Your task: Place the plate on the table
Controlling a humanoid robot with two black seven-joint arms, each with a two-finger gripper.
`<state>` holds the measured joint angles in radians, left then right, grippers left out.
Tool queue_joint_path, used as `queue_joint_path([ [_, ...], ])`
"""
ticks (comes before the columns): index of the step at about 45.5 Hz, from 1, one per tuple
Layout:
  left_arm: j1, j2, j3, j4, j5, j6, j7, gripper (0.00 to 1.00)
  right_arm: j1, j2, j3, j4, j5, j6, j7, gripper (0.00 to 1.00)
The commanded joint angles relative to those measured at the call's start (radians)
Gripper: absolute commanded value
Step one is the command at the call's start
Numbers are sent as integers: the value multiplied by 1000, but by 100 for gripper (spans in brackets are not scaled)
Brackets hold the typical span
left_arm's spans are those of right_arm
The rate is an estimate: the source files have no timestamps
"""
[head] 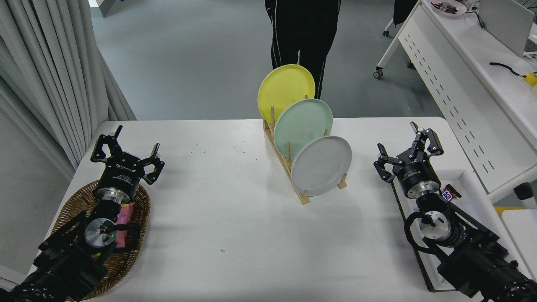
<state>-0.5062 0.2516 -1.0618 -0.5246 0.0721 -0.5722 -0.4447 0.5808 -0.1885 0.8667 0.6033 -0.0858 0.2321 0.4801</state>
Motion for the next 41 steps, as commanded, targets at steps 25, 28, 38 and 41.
queue_joint_path([
  [25, 0, 0, 0, 0, 0, 0, 0, 100, -6, 0, -2, -5, 0, -4, 0, 100],
  [28, 0, 0, 0, 0, 0, 0, 0, 100, -4, 0, -2, -7, 0, -8, 0, 100],
  [38, 0, 0, 0, 0, 0, 0, 0, 100, -1, -5, -23, -2, -5, -8, -3, 100],
  [41, 0, 0, 0, 0, 0, 0, 0, 100, 1, -5, -34, -7, -3, -10, -3, 100],
])
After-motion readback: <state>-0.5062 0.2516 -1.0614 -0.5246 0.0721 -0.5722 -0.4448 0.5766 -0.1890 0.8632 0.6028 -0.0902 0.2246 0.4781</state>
